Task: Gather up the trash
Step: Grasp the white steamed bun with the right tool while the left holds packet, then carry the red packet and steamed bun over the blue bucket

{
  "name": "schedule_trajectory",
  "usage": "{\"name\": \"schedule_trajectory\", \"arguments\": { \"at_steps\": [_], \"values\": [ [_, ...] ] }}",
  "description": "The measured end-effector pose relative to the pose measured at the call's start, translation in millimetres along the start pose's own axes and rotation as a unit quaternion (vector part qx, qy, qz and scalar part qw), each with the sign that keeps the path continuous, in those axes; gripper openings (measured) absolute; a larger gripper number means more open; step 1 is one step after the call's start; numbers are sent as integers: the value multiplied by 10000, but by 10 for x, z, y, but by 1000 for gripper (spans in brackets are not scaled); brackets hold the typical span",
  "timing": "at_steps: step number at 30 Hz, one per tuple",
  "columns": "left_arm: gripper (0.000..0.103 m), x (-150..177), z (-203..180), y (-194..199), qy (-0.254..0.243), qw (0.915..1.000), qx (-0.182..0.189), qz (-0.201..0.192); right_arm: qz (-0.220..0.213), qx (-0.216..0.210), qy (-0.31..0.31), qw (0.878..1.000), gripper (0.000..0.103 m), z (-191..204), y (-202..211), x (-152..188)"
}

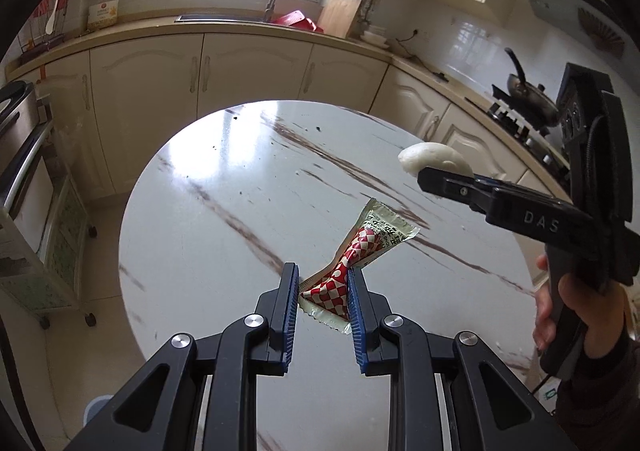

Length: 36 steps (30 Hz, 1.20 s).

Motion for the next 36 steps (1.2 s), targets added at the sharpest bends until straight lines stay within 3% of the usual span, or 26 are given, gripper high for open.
{"name": "schedule_trajectory", "arguments": {
  "at_steps": [8,14,18,22,27,32,36],
  "values": [
    [20,697,337,828,461,9984,94,-329,-97,-477,241,9985,51,818,340,394],
    [20,1353,959,1491,992,9936,-62,-534,-15,-1011,665,9927,51,1702,345,671],
    [20,1775,1569,1841,1493,9858,-466,-612,212,-1400,922,9856,51,2376,150,892],
    [20,2255,2273,2060,2207,9693,-945,-529,528,-1666,1277,9763,51,2976,-137,1127],
    [20,2803,2843,2019,2938,9463,-1329,-225,1032,-1925,1591,9628,51,3558,-614,1493],
    [20,3228,3353,1872,3517,9233,-1530,202,1580,-1985,1785,9507,51,3887,-1163,1852],
    [21,3380,3687,1761,3827,9074,-1683,430,1939,-1984,1826,9432,51,3991,-1523,2107]
  ]
}}
Point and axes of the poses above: each gripper's, at about its wrist camera, not at the fingertips, and y roughly against the way its jaws point, z to its left, x to its underside, the point moved 6 cm from there along -y, roughly the way its jaws point
